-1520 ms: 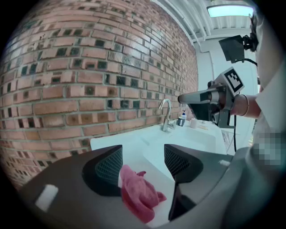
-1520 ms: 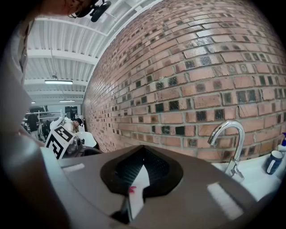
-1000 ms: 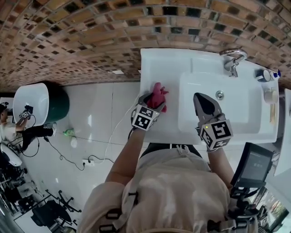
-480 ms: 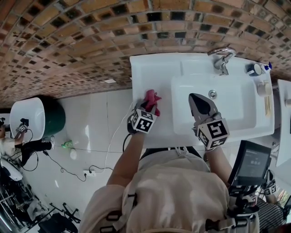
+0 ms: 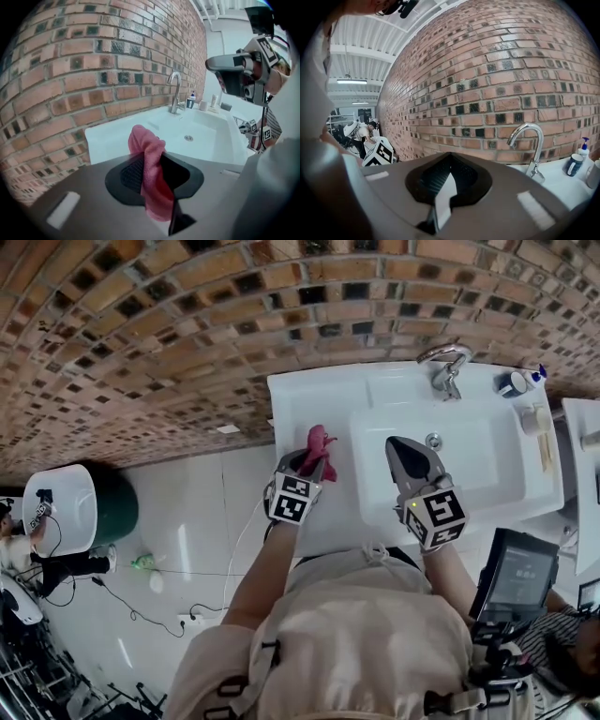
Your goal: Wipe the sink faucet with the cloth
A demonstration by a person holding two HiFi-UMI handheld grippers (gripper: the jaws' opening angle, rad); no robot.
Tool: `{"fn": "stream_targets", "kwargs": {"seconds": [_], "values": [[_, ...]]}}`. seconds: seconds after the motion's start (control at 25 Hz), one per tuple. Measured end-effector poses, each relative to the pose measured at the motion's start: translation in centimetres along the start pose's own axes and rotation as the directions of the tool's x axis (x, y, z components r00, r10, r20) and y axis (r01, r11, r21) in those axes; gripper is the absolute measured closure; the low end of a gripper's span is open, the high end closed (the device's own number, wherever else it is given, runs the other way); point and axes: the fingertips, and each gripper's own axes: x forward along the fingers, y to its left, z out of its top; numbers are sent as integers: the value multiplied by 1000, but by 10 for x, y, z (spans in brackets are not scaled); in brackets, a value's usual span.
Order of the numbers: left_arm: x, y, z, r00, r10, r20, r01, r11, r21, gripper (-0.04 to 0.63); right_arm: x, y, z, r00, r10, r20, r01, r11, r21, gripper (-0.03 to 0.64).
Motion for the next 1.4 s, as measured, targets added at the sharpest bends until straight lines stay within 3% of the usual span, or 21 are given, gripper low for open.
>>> {"fn": "stream_targets", "kwargs": {"seconds": [0.24,0.48,0.72,0.88,1.16,1.4], "values": [[-14,-16,93,981,-43,191,32,998,61,500,-14,-17,18,998,-42,43,43,999,-23,623],[-30,-52,196,921,-111,372,65,989,133,500,-25,-47,33,995,-72,69,74,997,-28,623],[-35,-85,271,867,-179,465,86,973,215,499,-24,-67,39,996,-54,69,57,997,-44,623],[-14,-101,310,866,-178,467,47,960,277,499,-20,-93,44,997,-31,68,33,999,-41,623],[42,-123,350,868,-231,440,106,951,289,499,-22,-123,36,998,-24,52,26,999,-27,623],[96,-148,362,894,-266,360,149,935,322,499,-34,-154,21,998,-57,36,56,998,19,623]]}}
